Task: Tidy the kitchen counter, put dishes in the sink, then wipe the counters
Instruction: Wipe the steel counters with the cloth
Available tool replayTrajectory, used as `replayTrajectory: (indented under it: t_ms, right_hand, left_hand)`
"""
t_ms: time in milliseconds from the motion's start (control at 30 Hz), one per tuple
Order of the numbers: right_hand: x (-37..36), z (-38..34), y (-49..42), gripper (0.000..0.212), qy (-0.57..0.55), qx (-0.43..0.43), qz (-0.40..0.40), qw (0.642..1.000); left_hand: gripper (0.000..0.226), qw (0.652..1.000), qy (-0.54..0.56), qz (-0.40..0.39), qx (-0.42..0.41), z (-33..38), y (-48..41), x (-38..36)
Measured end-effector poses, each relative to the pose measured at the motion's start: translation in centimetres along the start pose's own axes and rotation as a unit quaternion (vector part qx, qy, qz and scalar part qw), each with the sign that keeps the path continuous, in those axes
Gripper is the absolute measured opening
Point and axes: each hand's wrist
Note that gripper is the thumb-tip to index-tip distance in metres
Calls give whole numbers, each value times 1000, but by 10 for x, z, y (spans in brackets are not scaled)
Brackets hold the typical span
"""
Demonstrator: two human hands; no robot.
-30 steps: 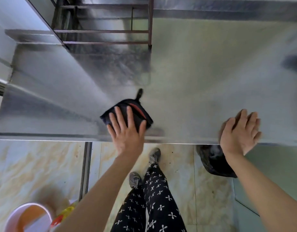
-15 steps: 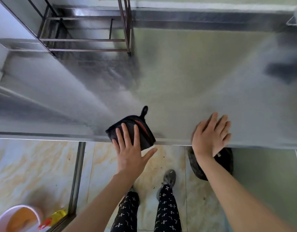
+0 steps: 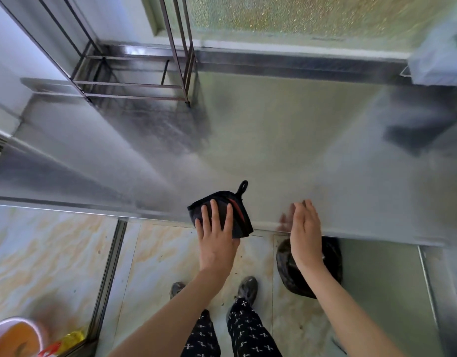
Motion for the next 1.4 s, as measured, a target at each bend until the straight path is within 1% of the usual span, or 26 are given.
replayTrajectory:
  t_ms: [33,67,133,167,200,267,300,333,367,400,433,467,500,567,633,700,733,767,800,833,900,1000,1133,1267,1333,1400]
  right_hand:
    - [1,1,4,61,-12,-8,-9,1000]
    - [3,0,8,60,-18,-14,-23,999]
    - [7,-2,18,55,-32,-13,-53,998]
    - [10,-5,24,54,-45,-17,-66,997]
    - [14,-10,29,51,-60,-26,-81,995]
    - [21,-16,38,40,-122,-43,-100,987]
    - [23,-19,43,36,-163,-62,-109,979]
    - [25,-20,46,38,-208,-89,-109,968]
    - [27,-22,49,45,-256,-117,-107,954]
    - [30,-22,53,52,-297,-143,-101,939]
    - [32,-21,58,53,-332,-159,-92,925]
    - [35,-19,63,47,-368,-168,-80,911]
    - [38,-19,70,38,-394,-171,-66,901]
    - [41,-19,85,28,-420,-166,-28,892]
    - [41,-17,101,27,-403,-163,33,900]
    - [39,-16,120,28,-380,-154,107,906]
    - [38,-13,131,29,-375,-152,152,902]
    - [36,-10,143,30,-374,-157,196,893]
    - [35,-7,158,29,-380,-166,237,878]
    - [33,-2,173,27,-392,-173,274,861]
    - [29,10,206,21,-405,-184,347,826]
    - [24,30,260,19,-409,-215,456,761]
    - [23,55,344,18,-405,-248,576,665]
    - [18,76,426,17,-404,-270,670,561]
    - [15,86,464,17,-408,-278,704,510]
    - [11,100,501,18,-414,-283,736,455]
  left_hand:
    - [75,999,17,-3,-27,7,1,4]
    - [65,998,44,-16,-49,14,2,8]
    - [49,980,180,-49,-63,28,4,18]
    - [42,957,276,-67,-57,33,6,28]
    - [35,922,375,-87,-43,38,8,41]
    - [24,836,536,-119,-13,46,12,65]
    - [21,797,588,-137,9,48,13,74]
    - [18,761,628,-160,29,49,15,80]
    - [16,732,655,-181,45,50,16,84]
    - [17,714,670,-196,54,50,16,85]
    - [22,702,679,-208,54,49,16,86]
    - [27,695,683,-218,55,48,16,85]
    - [31,691,684,-229,55,47,17,86]
    - [34,700,670,-243,42,43,16,85]
    - [27,748,619,-240,-3,42,15,85]
    - [20,804,546,-225,-75,43,15,84]
    - [18,826,504,-225,-111,45,15,81]
    - [20,844,463,-229,-142,47,18,81]
    - [25,852,433,-240,-171,49,22,80]
    - [31,851,413,-258,-199,54,27,78]
    - [32,830,389,-304,-259,64,44,71]
    - [14,787,351,-376,-341,89,85,63]
    - [14,724,275,-463,-431,122,154,38]
    - [22,646,214,-554,-480,151,239,19]
    - [24,602,189,-581,-515,162,284,10]
    - [32,565,161,-605,-538,173,327,-2]
Point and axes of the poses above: each hand's wrist, its own y-axis away from the middle knuckle, its own x-axis out of the back of the hand, z = x × y, and after that the axes turned 5 degrees about -x, right-handed
